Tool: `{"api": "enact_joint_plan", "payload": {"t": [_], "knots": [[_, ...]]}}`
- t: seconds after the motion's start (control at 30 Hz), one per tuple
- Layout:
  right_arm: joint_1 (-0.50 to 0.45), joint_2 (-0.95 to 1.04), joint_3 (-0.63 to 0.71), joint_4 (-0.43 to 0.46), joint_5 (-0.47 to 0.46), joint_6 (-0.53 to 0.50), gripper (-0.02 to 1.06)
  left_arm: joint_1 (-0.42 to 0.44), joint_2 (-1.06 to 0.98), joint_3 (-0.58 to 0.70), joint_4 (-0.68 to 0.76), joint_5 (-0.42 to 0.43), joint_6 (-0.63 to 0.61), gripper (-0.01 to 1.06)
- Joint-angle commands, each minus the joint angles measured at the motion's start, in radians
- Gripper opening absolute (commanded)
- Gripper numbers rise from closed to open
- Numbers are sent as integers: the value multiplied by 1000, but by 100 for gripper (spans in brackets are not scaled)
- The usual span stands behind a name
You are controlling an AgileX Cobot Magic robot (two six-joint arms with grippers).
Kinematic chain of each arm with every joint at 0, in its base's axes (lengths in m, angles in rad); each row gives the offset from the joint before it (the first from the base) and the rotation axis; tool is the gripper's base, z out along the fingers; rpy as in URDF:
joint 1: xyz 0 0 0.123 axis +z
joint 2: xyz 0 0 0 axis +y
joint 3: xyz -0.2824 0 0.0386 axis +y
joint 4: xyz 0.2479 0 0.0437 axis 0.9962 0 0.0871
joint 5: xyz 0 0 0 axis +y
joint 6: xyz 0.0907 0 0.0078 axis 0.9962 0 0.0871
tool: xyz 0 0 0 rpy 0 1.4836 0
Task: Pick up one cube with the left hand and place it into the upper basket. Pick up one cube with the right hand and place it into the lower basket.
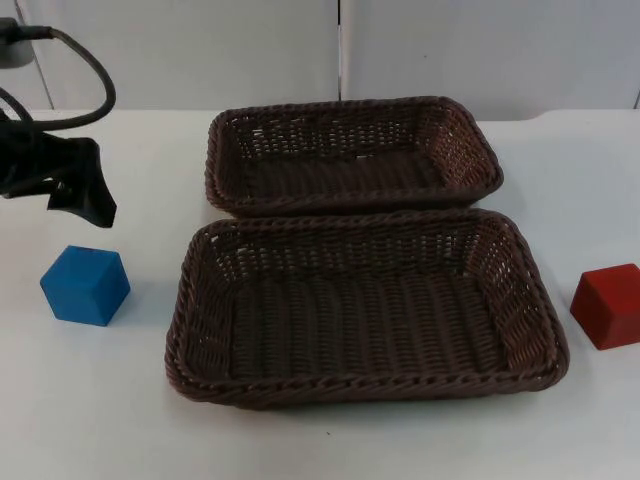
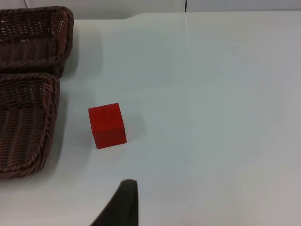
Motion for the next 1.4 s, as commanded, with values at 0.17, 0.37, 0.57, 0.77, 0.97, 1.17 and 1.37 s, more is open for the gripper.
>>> {"api": "enact_joint_plan", "payload": {"t": [0.17,0.37,0.57,0.77,0.97,1.17,1.37], "knots": [[-4,-4,2,1,-6,-9,105,0,51,-15,-38,-43,44,105],[-4,-4,2,1,-6,-9,105,0,92,-17,-58,-62,93,105],[-4,-4,2,1,-6,-9,105,0,164,-24,-72,-93,107,105],[-4,-4,2,1,-6,-9,105,0,221,-24,-72,-150,134,105],[-4,-4,2,1,-6,-9,105,0,279,-26,-77,-202,134,105],[-4,-4,2,1,-6,-9,105,0,307,-26,-79,-220,136,105],[-4,-4,2,1,-6,-9,105,0,323,-34,-99,-218,136,105]]}}
